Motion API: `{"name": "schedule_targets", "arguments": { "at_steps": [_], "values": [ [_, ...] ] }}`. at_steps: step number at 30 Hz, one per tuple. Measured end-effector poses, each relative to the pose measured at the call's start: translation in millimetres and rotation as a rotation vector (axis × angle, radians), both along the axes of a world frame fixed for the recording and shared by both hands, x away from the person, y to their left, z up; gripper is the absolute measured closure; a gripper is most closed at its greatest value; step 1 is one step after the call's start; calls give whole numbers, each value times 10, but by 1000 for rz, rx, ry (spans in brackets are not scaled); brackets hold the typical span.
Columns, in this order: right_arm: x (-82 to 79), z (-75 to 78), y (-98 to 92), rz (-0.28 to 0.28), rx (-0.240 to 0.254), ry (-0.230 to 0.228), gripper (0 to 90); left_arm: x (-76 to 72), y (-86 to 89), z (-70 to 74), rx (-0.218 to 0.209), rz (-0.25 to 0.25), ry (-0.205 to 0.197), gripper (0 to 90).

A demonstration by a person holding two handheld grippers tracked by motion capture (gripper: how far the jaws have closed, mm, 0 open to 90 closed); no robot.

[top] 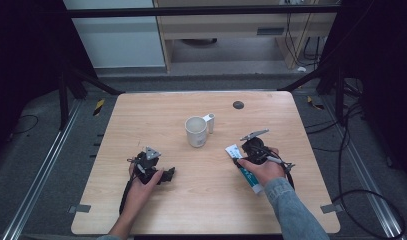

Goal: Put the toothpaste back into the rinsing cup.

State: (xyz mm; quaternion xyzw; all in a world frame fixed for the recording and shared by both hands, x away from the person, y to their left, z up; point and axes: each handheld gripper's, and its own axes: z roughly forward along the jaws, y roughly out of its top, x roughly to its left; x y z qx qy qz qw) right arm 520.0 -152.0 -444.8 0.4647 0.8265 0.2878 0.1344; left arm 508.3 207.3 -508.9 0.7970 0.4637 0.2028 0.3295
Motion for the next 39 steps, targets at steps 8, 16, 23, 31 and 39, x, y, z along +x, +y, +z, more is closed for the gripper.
{"name": "schedule_targets", "arguments": {
  "at_steps": [8,16,23,31,39],
  "values": [
    [85,-85,14,-19,-23,36,395,0,1,0,0,0,0,0],
    [114,-102,29,-22,-19,57,398,-1,1,0,0,0,0,0],
    [146,-168,67,-13,-33,88,414,1,0,0,0,0,0,0],
    [197,-264,110,-19,-53,114,446,1,0,0,0,0,0,0],
    [241,-308,97,-38,-65,127,510,1,0,0,0,0,0,0]
  ]
}}
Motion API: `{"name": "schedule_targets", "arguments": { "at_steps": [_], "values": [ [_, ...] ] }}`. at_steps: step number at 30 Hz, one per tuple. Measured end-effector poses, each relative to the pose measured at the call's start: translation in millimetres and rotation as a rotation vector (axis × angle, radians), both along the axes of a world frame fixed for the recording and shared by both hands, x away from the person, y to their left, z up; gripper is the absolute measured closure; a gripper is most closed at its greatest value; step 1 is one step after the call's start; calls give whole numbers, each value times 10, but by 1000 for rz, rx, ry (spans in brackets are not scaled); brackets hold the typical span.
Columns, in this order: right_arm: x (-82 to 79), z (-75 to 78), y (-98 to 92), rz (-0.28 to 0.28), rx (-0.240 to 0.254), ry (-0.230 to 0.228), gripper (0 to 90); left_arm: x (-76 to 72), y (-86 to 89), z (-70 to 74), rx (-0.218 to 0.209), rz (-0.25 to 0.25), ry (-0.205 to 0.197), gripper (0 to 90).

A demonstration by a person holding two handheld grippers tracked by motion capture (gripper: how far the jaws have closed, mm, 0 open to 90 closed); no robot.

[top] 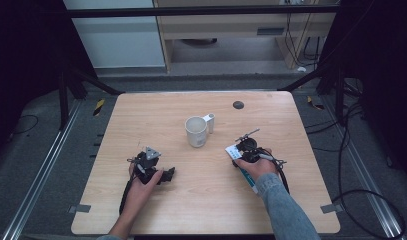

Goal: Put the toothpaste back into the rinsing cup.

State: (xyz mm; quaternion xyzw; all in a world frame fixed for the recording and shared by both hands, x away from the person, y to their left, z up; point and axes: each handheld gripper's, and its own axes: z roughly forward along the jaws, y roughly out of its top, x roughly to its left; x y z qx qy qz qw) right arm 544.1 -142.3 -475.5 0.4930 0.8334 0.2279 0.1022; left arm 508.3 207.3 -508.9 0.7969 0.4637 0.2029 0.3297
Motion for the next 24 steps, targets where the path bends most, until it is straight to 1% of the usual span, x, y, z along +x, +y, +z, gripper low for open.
{"name": "schedule_targets", "arguments": {
  "at_steps": [2,5,11,17,20,22,24],
  "values": [
    [9,-5,-4,-2,-4,1,518,0,0,0,0,0,0,0],
    [17,-9,-4,-6,4,9,518,0,0,0,0,0,0,0],
    [28,-10,-1,-6,-4,7,519,0,0,0,0,0,0,0],
    [25,-6,38,-7,-35,8,521,0,0,0,0,0,0,0],
    [27,3,55,-7,-46,17,535,0,0,0,0,0,0,0],
    [31,14,63,-8,-43,31,552,0,0,0,0,0,0,0],
    [35,15,73,-2,-58,31,554,0,0,0,0,0,0,0]
  ]
}}
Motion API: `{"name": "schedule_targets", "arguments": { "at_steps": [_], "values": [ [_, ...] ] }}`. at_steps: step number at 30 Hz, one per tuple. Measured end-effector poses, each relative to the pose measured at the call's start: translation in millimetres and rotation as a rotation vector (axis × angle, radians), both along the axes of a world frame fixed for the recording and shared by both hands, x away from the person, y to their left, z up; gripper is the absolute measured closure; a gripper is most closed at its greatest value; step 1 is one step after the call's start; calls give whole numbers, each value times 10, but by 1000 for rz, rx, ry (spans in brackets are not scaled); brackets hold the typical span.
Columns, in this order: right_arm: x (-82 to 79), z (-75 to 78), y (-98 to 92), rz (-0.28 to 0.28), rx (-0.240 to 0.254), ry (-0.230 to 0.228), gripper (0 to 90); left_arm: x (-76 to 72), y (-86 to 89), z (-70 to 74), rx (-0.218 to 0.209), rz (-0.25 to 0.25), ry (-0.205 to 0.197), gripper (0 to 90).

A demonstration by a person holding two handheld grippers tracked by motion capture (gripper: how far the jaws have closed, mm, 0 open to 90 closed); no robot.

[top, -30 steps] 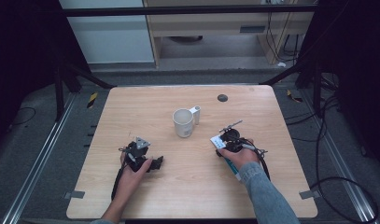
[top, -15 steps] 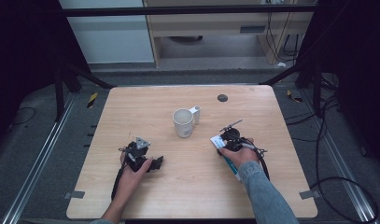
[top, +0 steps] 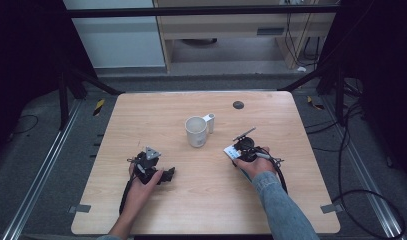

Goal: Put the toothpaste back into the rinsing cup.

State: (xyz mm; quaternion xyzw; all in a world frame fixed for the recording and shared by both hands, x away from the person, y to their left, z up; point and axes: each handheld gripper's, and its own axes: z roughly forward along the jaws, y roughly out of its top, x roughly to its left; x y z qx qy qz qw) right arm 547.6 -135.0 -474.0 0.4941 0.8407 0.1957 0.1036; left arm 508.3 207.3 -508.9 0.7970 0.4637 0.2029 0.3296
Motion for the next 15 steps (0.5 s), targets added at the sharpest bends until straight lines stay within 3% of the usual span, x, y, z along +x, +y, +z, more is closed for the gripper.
{"name": "schedule_targets", "arguments": {
  "at_steps": [15],
  "values": [
    [51,34,66,39,-54,42,618,0,0,0,0,0,0,0]
  ]
}}
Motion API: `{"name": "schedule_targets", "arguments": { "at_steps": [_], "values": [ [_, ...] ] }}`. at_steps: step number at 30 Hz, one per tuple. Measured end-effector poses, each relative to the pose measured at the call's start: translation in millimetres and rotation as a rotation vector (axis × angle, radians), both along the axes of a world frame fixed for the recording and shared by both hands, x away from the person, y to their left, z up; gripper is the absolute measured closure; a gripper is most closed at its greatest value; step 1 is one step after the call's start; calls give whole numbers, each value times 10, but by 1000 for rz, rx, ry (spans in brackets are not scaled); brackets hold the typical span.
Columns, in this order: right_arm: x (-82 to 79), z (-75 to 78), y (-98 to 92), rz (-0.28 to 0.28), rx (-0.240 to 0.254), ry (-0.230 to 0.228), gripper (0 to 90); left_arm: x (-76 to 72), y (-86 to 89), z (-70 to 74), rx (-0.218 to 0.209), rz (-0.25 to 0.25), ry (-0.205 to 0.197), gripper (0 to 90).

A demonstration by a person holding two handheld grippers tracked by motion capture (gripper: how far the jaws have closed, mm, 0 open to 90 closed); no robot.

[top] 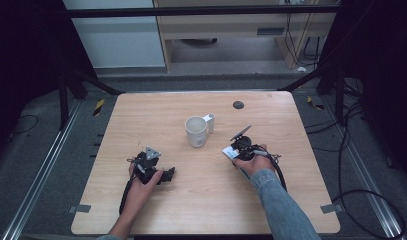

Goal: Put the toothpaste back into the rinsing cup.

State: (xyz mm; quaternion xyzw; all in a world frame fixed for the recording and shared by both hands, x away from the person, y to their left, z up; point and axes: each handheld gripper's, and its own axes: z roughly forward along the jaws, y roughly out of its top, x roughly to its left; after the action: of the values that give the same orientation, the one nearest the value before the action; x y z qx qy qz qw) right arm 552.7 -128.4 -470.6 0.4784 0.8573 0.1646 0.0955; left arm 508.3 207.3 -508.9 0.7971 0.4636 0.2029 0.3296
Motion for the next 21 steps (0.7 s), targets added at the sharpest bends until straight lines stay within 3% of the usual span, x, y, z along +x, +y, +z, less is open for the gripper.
{"name": "schedule_targets", "arguments": {
  "at_steps": [6,16,21],
  "values": [
    [-6,25,-3,-9,14,14,678,0,0,0,0,0,0,0],
    [-28,58,-4,8,1,-16,766,0,0,0,0,0,0,0],
    [-40,92,-22,-4,35,-14,778,0,0,0,0,0,0,0]
  ]
}}
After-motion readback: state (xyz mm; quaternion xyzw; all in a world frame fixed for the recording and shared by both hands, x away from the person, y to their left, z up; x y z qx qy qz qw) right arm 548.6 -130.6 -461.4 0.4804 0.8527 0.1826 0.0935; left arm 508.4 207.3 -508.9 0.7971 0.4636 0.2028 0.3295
